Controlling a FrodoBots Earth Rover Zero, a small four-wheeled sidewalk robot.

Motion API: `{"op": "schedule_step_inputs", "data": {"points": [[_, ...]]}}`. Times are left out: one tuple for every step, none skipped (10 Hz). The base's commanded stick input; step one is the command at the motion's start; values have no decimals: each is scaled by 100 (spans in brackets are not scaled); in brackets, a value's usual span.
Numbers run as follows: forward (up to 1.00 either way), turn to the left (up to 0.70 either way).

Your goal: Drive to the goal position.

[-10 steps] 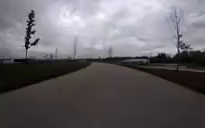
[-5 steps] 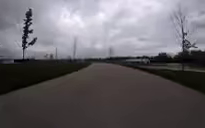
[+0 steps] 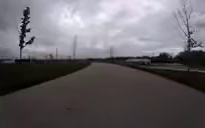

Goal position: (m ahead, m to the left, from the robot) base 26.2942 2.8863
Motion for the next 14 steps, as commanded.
{"op": "schedule_step_inputs", "data": {"points": [[100, 0], [100, 0], [100, 0], [100, 0], [100, 0], [100, 0], [100, 0], [100, 0], [100, 0], [100, 0], [100, 0], [100, 0], [100, 0], [100, 0]]}}
